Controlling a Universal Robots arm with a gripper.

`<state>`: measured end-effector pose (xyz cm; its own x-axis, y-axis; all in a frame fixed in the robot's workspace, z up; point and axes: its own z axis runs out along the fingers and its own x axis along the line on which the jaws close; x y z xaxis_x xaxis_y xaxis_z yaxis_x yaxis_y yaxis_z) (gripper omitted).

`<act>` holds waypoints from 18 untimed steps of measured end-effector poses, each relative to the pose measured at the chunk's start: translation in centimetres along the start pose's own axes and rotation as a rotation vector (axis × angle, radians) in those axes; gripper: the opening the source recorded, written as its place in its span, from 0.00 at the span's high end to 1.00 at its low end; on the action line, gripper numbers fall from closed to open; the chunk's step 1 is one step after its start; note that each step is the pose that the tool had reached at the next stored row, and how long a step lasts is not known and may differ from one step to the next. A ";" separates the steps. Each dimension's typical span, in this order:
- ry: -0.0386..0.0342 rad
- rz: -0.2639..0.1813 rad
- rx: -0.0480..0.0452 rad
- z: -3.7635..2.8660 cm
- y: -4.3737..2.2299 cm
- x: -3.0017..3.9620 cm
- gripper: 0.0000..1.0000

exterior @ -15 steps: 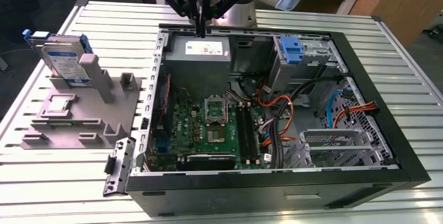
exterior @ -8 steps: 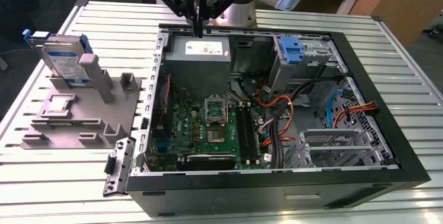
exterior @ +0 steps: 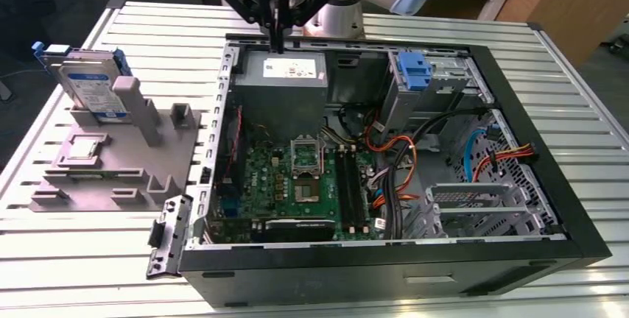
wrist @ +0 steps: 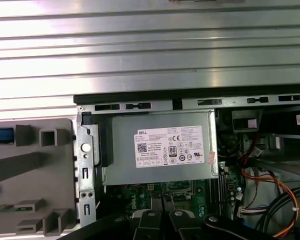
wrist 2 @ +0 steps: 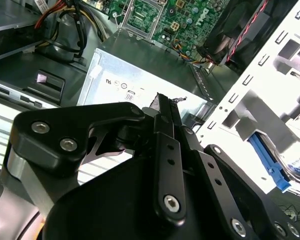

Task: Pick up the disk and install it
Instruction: 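Reach for the disk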

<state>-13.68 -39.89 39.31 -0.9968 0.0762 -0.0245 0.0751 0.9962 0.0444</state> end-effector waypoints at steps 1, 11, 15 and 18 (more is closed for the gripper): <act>0.0000 0.000 0.0000 0.00 0.00 0.03 0.85; 0.0000 0.000 0.0000 0.00 -0.03 0.44 0.85; 0.0000 0.000 0.0000 0.00 -0.05 0.59 0.85; 0.0000 0.000 0.0000 0.00 -0.05 0.70 0.85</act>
<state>-14.38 -39.89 39.30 -0.9968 0.0762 -0.0245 0.0751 0.9962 0.0444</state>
